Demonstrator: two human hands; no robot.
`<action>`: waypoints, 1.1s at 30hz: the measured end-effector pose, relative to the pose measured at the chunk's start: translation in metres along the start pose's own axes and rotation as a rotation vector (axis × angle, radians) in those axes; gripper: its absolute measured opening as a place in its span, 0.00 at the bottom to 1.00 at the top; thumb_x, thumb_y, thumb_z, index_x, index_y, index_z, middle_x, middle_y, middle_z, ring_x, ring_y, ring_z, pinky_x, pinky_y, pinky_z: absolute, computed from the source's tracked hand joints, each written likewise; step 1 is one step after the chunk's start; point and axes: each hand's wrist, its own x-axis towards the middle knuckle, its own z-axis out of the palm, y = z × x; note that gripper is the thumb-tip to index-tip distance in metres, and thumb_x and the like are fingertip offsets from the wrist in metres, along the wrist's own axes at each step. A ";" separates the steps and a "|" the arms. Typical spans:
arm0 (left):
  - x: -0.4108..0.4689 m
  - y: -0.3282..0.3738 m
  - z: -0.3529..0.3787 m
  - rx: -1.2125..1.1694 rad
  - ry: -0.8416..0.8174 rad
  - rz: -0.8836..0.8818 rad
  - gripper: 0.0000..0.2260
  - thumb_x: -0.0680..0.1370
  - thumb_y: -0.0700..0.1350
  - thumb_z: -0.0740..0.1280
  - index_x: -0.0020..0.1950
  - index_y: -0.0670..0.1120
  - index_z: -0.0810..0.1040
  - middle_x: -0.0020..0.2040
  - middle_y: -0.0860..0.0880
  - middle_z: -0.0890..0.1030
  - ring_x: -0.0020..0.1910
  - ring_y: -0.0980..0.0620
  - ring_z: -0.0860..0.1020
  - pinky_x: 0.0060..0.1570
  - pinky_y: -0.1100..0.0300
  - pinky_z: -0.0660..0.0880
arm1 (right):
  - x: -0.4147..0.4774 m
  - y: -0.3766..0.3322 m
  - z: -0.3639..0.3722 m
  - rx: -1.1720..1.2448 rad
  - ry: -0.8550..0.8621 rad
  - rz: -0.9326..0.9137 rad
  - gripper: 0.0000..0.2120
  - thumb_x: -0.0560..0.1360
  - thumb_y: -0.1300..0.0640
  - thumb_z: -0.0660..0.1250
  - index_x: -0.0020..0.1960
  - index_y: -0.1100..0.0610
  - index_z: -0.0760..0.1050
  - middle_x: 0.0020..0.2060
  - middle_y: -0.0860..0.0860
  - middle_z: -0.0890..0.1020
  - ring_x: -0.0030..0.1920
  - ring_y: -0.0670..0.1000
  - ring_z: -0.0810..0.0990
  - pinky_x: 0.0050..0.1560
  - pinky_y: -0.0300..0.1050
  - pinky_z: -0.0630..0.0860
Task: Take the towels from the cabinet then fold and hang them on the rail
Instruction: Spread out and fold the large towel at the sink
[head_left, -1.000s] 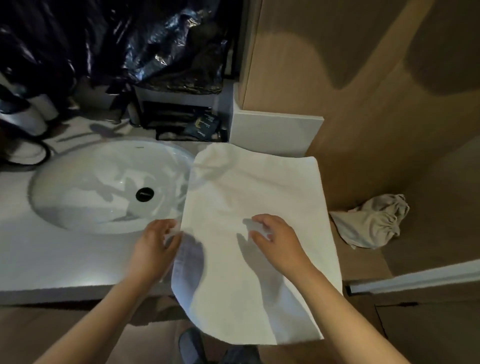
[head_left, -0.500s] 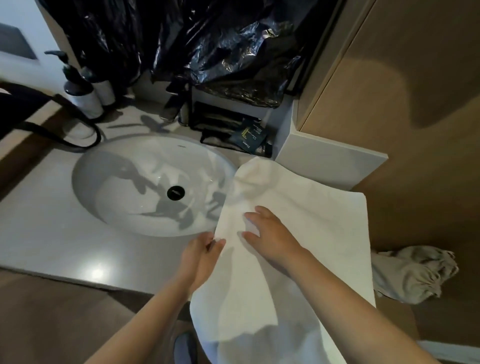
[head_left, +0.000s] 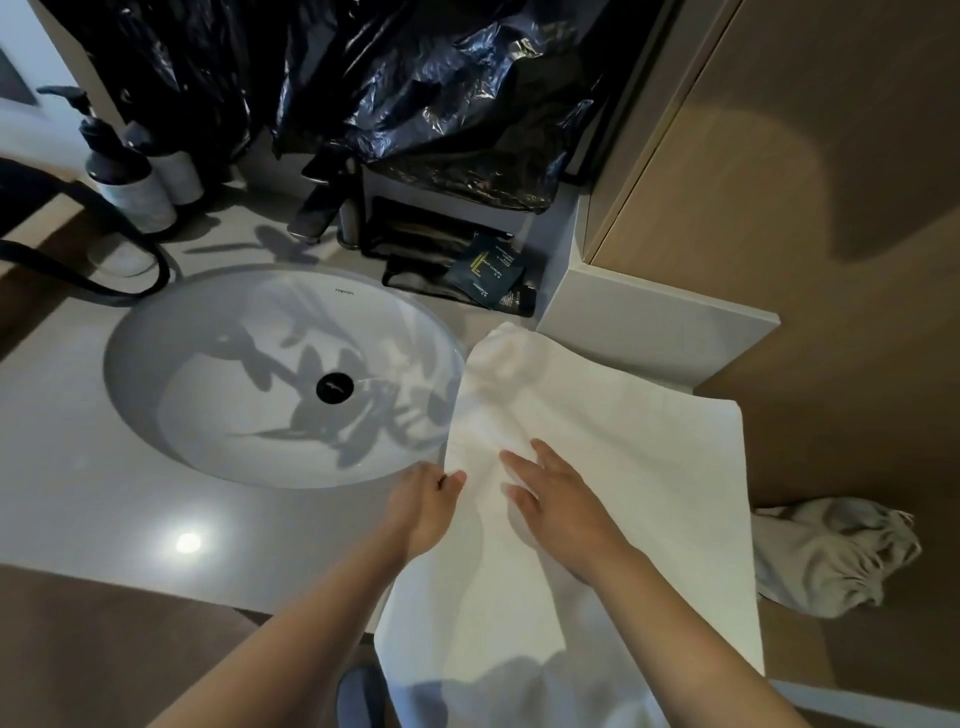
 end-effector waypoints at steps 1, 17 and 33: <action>-0.002 0.002 0.001 0.031 -0.003 -0.018 0.22 0.83 0.47 0.58 0.29 0.45 0.60 0.29 0.49 0.64 0.29 0.48 0.67 0.35 0.56 0.60 | -0.002 0.003 0.001 0.001 0.007 0.009 0.22 0.84 0.47 0.52 0.78 0.43 0.57 0.80 0.51 0.51 0.78 0.51 0.53 0.75 0.45 0.56; -0.021 0.003 0.029 -0.103 -0.065 0.038 0.20 0.81 0.46 0.63 0.34 0.47 0.57 0.34 0.50 0.60 0.34 0.51 0.61 0.36 0.57 0.59 | -0.041 0.032 -0.011 0.256 -0.029 0.064 0.16 0.82 0.54 0.59 0.69 0.47 0.74 0.72 0.49 0.70 0.73 0.47 0.66 0.69 0.35 0.59; -0.020 -0.020 0.026 -0.317 -0.014 -0.222 0.15 0.79 0.47 0.67 0.32 0.45 0.76 0.28 0.47 0.75 0.28 0.52 0.72 0.33 0.60 0.68 | 0.106 0.032 -0.057 0.168 0.238 0.212 0.18 0.80 0.45 0.60 0.61 0.57 0.75 0.62 0.57 0.71 0.58 0.59 0.77 0.59 0.49 0.74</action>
